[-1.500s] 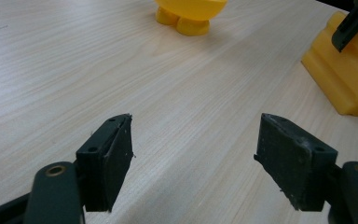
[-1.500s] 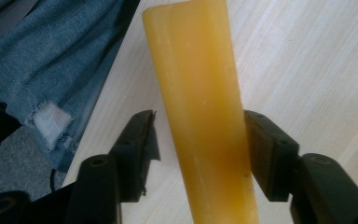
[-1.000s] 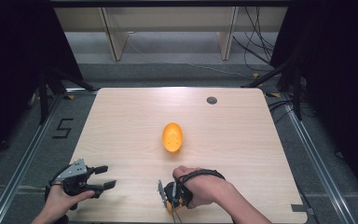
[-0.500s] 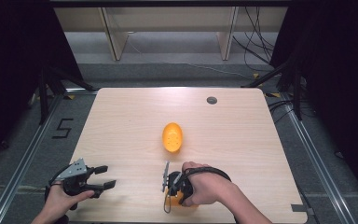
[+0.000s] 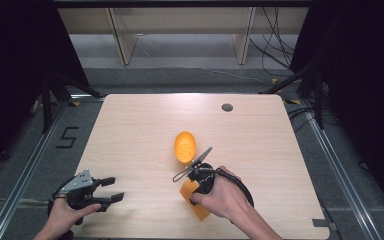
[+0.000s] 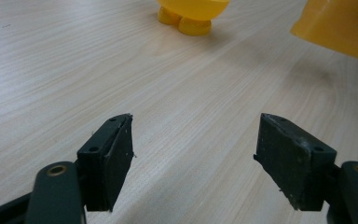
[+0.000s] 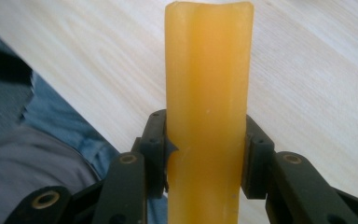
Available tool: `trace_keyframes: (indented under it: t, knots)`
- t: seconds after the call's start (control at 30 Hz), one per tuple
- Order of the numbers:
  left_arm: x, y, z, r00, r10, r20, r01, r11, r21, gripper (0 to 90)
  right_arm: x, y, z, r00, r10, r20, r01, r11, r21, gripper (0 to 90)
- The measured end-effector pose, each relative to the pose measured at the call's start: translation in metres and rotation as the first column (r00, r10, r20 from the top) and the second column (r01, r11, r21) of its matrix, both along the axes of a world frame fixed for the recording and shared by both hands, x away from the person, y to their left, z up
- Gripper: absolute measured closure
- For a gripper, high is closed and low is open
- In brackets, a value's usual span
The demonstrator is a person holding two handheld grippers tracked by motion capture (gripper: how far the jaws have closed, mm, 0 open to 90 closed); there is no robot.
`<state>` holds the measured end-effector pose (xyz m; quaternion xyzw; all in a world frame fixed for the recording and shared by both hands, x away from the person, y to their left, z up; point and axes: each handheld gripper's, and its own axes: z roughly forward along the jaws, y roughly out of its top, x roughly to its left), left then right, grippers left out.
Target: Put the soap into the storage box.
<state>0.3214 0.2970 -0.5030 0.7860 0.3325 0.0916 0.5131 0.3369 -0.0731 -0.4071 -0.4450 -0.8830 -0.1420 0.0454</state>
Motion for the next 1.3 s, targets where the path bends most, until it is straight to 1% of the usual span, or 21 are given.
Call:
trace_keyframes:
  t: [0.03,0.07,0.17,0.23,0.27,0.33,0.4,0.5,0.63,0.7,0.8,0.83,0.97,1.0,1.03,1.07,1.13,1.17,1.2,1.27,1.3]
  knots:
    - [0.000,0.000,0.000,1.0000,0.000,0.000,0.000,1.0000,0.000,26.6,0.000,0.000,0.000,1.0000,0.000,0.000,0.000,1.000,0.000,61.6]
    - [0.001,0.002,0.001,0.9997,-0.015,0.020,0.014,0.9997,0.019,26.6,0.003,-0.002,0.001,0.9989,-0.046,0.003,0.046,0.999,0.001,61.6]
    - [0.001,0.002,0.001,0.9997,-0.015,0.020,0.015,0.9998,0.015,26.6,0.006,-0.001,0.006,0.9905,-0.129,-0.047,0.126,0.990,-0.055,61.6]
    - [0.001,0.002,0.001,0.9997,-0.016,0.019,0.015,0.9998,0.016,26.6,0.009,-0.003,0.005,0.9936,-0.110,-0.025,0.108,0.993,-0.050,61.6]
    - [0.001,0.002,0.001,0.9997,-0.016,0.019,0.016,0.9997,0.016,26.6,0.009,-0.002,0.006,0.9861,-0.160,-0.046,0.157,0.986,-0.054,61.6]
    - [0.001,0.002,0.001,0.9997,-0.017,0.020,0.017,0.9997,0.016,26.6,0.011,-0.004,0.006,0.9834,-0.169,-0.066,0.166,0.985,-0.055,61.6]
    - [0.001,0.002,0.001,0.9996,-0.017,0.021,0.017,0.9997,0.016,26.6,0.013,-0.005,0.005,0.9842,-0.168,-0.055,0.166,0.985,-0.052,61.6]
    - [0.001,0.002,0.001,0.9996,-0.018,0.020,0.018,0.9997,0.017,26.6,0.014,-0.006,0.005,0.9775,-0.209,-0.027,0.207,0.977,-0.051,61.6]
    - [0.001,0.002,0.001,0.9996,-0.018,0.020,0.017,0.9997,0.016,26.6,0.018,-0.011,0.008,0.9710,-0.238,-0.024,0.237,0.971,-0.046,61.6]
    - [0.001,0.002,0.001,0.9997,-0.018,0.019,0.018,0.9997,0.016,26.7,0.019,-0.015,0.011,0.9649,-0.263,0.000,0.262,0.965,-0.014,61.6]
    - [0.000,0.001,0.000,1.0000,-0.007,-0.003,0.007,1.0000,0.005,26.6,0.018,-0.019,0.018,0.9426,-0.330,0.050,0.328,0.943,0.055,61.6]
    - [0.001,0.002,0.001,0.9997,-0.017,0.019,0.017,0.9997,0.015,26.7,0.018,-0.021,0.019,0.9398,-0.333,0.078,0.326,0.942,0.084,61.6]
    - [0.001,0.002,0.001,0.9997,-0.017,0.018,0.016,0.9998,0.014,26.7,0.016,-0.027,0.022,0.9087,-0.391,0.147,0.361,0.913,0.192,61.6]
    - [0.001,0.002,0.000,0.9997,-0.017,0.016,0.017,0.9997,0.016,26.6,0.017,-0.030,0.021,0.9097,-0.366,0.196,0.323,0.920,0.220,61.6]
    - [0.001,0.002,0.001,0.9998,-0.018,0.007,0.018,0.9997,0.019,26.6,0.017,-0.031,0.021,0.9035,-0.381,0.196,0.332,0.911,0.245,61.6]
    - [-0.001,0.000,0.000,1.0000,-0.001,-0.004,0.001,1.0000,-0.002,26.6,0.017,-0.032,0.021,0.9038,-0.374,0.208,0.312,0.909,0.276,61.7]
    - [0.000,0.000,0.000,1.0000,-0.003,-0.004,0.003,1.0000,-0.001,26.6,0.017,-0.032,0.023,0.8886,-0.396,0.232,0.334,0.904,0.266,61.6]
    - [0.000,0.000,0.000,1.0000,-0.001,-0.004,0.001,1.0000,-0.002,26.6,0.018,-0.034,0.023,0.8888,-0.383,0.251,0.320,0.912,0.257,61.6]
    - [0.001,0.002,0.001,0.9999,-0.013,0.009,0.013,0.9997,0.018,26.6,0.019,-0.034,0.024,0.8868,-0.382,0.259,0.316,0.911,0.264,61.6]
    - [0.001,0.002,0.001,0.9998,-0.014,0.017,0.013,0.9997,0.019,26.6,0.020,-0.032,0.025,0.8803,-0.398,0.259,0.326,0.903,0.279,61.6]
    - [0.001,0.002,0.000,0.9998,-0.014,0.016,0.014,0.9997,0.018,26.7,0.020,-0.033,0.026,0.8833,-0.385,0.268,0.308,0.907,0.286,61.6]
